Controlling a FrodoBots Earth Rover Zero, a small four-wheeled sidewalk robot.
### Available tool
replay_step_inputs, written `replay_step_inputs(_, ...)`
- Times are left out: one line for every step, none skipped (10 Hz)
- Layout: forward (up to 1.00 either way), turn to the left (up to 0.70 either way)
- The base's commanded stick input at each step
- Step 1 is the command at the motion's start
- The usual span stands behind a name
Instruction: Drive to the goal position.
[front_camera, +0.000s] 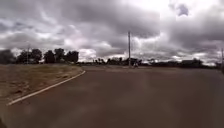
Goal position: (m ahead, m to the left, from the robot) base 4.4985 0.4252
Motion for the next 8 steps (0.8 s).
replay_step_inputs(0.85, 0.04)
replay_step_inputs(0.85, 0.04)
replay_step_inputs(0.85, 0.04)
replay_step_inputs(0.85, 0.04)
replay_step_inputs(0.85, 0.04)
replay_step_inputs(0.85, 0.04)
replay_step_inputs(0.85, 0.04)
replay_step_inputs(0.85, 0.04)
